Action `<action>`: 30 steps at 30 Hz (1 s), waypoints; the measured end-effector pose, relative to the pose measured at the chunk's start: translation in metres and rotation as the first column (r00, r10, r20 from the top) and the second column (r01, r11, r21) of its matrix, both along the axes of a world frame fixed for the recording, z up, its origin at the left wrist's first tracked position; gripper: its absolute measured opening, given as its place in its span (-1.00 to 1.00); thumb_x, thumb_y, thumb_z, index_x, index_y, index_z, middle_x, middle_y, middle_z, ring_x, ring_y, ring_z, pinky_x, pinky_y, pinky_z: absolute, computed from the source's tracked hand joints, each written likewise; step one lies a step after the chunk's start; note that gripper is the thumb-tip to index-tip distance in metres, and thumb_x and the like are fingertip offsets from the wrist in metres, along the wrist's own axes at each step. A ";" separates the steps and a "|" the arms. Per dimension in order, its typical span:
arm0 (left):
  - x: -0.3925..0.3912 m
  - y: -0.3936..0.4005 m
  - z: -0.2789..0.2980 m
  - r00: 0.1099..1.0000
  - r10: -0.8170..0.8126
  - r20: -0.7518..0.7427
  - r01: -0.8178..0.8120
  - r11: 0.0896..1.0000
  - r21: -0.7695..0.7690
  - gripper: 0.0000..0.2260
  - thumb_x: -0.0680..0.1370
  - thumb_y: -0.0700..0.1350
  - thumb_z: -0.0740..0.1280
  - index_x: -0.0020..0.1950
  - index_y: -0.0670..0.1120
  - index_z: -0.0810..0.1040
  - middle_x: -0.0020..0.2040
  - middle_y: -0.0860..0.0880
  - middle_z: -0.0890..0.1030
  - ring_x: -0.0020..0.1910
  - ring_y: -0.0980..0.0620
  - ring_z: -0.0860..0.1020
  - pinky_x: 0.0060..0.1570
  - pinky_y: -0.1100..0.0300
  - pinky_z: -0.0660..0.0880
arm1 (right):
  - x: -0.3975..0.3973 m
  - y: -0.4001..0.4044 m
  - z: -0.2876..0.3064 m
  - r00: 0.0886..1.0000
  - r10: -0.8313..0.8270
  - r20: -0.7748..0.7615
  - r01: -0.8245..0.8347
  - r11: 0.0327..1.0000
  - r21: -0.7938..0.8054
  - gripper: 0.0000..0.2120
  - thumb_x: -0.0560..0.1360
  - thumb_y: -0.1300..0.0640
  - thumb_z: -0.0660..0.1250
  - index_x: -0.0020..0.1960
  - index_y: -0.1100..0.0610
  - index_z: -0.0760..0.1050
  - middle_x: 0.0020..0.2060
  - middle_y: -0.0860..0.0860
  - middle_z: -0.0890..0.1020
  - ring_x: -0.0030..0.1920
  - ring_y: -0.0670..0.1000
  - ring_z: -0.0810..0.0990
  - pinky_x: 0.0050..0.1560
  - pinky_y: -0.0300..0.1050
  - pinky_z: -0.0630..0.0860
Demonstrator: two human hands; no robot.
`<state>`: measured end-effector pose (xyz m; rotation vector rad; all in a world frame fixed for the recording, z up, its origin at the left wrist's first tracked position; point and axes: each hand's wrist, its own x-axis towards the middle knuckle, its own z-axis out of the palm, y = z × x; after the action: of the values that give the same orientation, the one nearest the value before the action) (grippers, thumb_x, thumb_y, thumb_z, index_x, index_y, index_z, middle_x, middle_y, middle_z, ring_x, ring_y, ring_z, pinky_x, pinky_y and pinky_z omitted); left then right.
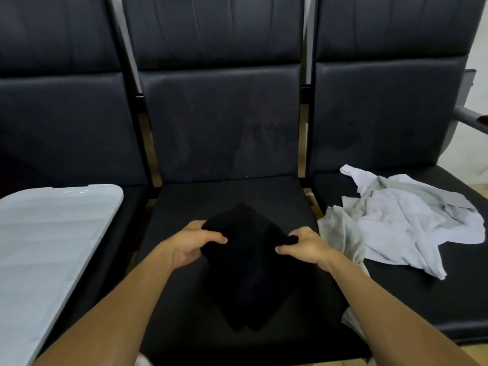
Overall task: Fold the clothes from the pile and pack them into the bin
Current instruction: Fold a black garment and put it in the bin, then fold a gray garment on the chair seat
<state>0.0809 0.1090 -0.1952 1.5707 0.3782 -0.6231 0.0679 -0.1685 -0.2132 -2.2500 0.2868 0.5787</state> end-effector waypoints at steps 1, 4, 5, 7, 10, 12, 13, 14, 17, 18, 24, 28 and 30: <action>-0.009 0.007 0.009 0.997 0.075 0.006 -0.074 0.995 -0.073 -0.34 0.31 -0.32 0.57 0.36 -0.13 0.45 0.19 -0.13 0.65 0.17 -0.11 0.62 0.23 -0.01 0.53 | -0.001 0.010 0.007 1.000 -0.019 -0.014 0.020 0.995 0.099 -0.30 0.38 -0.08 0.54 0.42 0.06 0.37 0.29 0.02 0.50 0.23 0.01 0.54 0.15 -0.16 0.49; -0.040 0.032 0.043 0.962 0.271 -0.005 -0.261 0.921 -0.289 -0.55 0.42 -0.35 0.45 0.30 -0.19 0.53 0.19 -0.17 0.65 0.15 -0.13 0.63 0.22 0.01 0.52 | -0.011 0.049 0.034 0.995 -0.090 -0.042 0.098 0.853 0.513 -0.66 0.47 0.10 0.49 0.14 -0.08 0.42 0.05 -0.02 0.63 0.04 -0.03 0.63 0.11 -0.08 0.56; -0.051 0.044 0.052 0.943 0.333 -0.018 -0.315 0.873 -0.371 -0.62 0.45 -0.31 0.41 0.27 -0.21 0.57 0.20 -0.17 0.65 0.17 -0.11 0.63 0.21 0.03 0.53 | -0.017 0.064 0.045 0.992 -0.121 -0.043 0.121 0.770 0.626 -0.73 0.50 0.17 0.46 0.05 -0.07 0.43 -0.03 -0.02 0.66 0.01 -0.02 0.65 0.11 -0.05 0.57; -0.079 0.079 0.071 0.878 0.477 -0.027 -0.433 0.770 -0.468 -0.67 0.49 -0.23 0.39 0.26 -0.20 0.59 0.20 -0.16 0.65 0.19 -0.09 0.62 0.15 0.05 0.59 | -0.032 0.096 0.067 0.989 -0.146 -0.020 0.109 0.637 0.763 -0.81 0.51 0.22 0.43 0.07 0.01 0.53 -0.05 0.02 0.73 0.04 0.03 0.69 0.15 0.00 0.58; -0.140 0.140 0.088 0.770 0.637 0.036 -0.551 0.692 -0.466 -0.67 0.52 -0.17 0.39 0.28 -0.17 0.58 0.19 -0.13 0.66 0.14 -0.09 0.65 0.14 0.00 0.59 | -0.061 0.148 0.095 0.998 -0.019 0.052 -0.032 0.573 0.819 -0.68 0.51 0.21 0.45 0.24 0.05 0.54 0.05 0.00 0.72 0.10 0.01 0.69 0.22 0.06 0.58; -0.195 0.187 0.094 0.687 0.717 0.120 -0.615 0.661 -0.429 -0.62 0.51 -0.16 0.40 0.33 -0.12 0.54 0.20 -0.13 0.65 0.16 -0.10 0.64 0.14 0.01 0.56 | -0.087 0.194 0.111 0.992 0.100 0.080 -0.123 0.574 0.809 -0.60 0.50 0.23 0.45 0.30 0.07 0.50 0.05 0.01 0.72 0.04 -0.02 0.71 0.05 -0.04 0.64; -0.215 0.205 0.093 0.646 0.747 0.158 -0.645 0.644 -0.411 -0.59 0.49 -0.17 0.41 0.34 -0.09 0.53 0.20 -0.13 0.65 0.17 -0.11 0.64 0.11 0.00 0.57 | -0.099 0.212 0.118 0.985 0.148 0.091 -0.161 0.576 0.801 -0.64 0.50 0.27 0.43 0.27 0.08 0.51 0.02 0.03 0.72 -0.02 -0.04 0.72 -0.09 -0.13 0.64; -0.243 0.224 0.095 0.593 0.784 0.183 -0.682 0.610 -0.403 -0.57 0.46 -0.18 0.42 0.33 -0.08 0.52 0.20 -0.14 0.65 0.15 -0.12 0.64 0.09 0.00 0.59 | -0.113 0.236 0.126 0.971 0.211 0.113 -0.216 0.575 0.789 -0.69 0.51 0.32 0.39 0.22 0.08 0.53 -0.01 0.06 0.72 -0.09 -0.06 0.72 -0.19 -0.19 0.61; -0.335 0.275 0.093 0.464 0.868 0.179 -0.767 0.494 -0.409 -0.55 0.45 -0.17 0.41 0.34 -0.15 0.53 0.23 -0.18 0.63 0.16 -0.12 0.63 0.10 0.05 0.59 | -0.167 0.313 0.136 0.905 0.407 0.122 -0.356 0.570 0.741 -0.75 0.54 0.38 0.32 0.12 0.10 0.48 0.02 0.13 0.67 -0.08 0.02 0.72 -0.20 -0.12 0.63; -0.364 0.286 0.087 0.431 0.890 0.150 -0.790 0.452 -0.413 -0.58 0.47 -0.17 0.39 0.33 -0.18 0.54 0.23 -0.18 0.63 0.18 -0.12 0.62 0.12 0.06 0.59 | -0.185 0.335 0.135 0.875 0.465 0.132 -0.408 0.563 0.719 -0.77 0.54 0.38 0.30 0.13 0.13 0.45 0.06 0.17 0.64 -0.04 0.08 0.70 -0.17 -0.08 0.65; -0.521 0.337 0.028 0.222 0.974 0.047 -0.919 0.225 -0.324 -0.67 0.50 -0.25 0.37 0.27 -0.22 0.55 0.17 -0.22 0.65 0.13 -0.16 0.64 0.05 0.00 0.60 | -0.292 0.447 0.103 0.675 0.722 0.153 -0.668 0.510 0.541 -0.55 0.54 0.40 0.23 0.24 -0.07 0.34 0.07 0.10 0.50 -0.06 0.10 0.62 -0.22 -0.08 0.64; -0.575 0.361 -0.008 0.135 0.990 0.035 -0.946 0.140 -0.292 -0.56 0.46 -0.22 0.47 0.32 -0.16 0.51 0.20 -0.19 0.64 0.18 -0.19 0.62 0.10 -0.05 0.57 | -0.324 0.484 0.076 0.609 0.777 0.158 -0.732 0.475 0.488 -0.58 0.54 0.37 0.25 0.23 -0.10 0.42 0.08 -0.05 0.52 0.01 0.03 0.63 -0.27 -0.22 0.58; -0.591 0.361 -0.033 0.145 0.989 0.032 -0.968 0.149 -0.201 -0.56 0.46 -0.25 0.48 0.31 -0.18 0.47 0.20 -0.24 0.62 0.18 -0.23 0.61 0.12 -0.09 0.57 | -0.327 0.485 0.049 0.625 0.752 0.209 -0.769 0.548 0.329 -0.67 0.49 0.35 0.27 0.13 -0.02 0.45 0.01 -0.07 0.55 -0.03 -0.03 0.59 -0.23 -0.26 0.54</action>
<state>-0.5098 0.4701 -0.2286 0.8638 1.1146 0.5668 -0.2595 0.3169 -0.1639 -1.8916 -0.8439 0.9317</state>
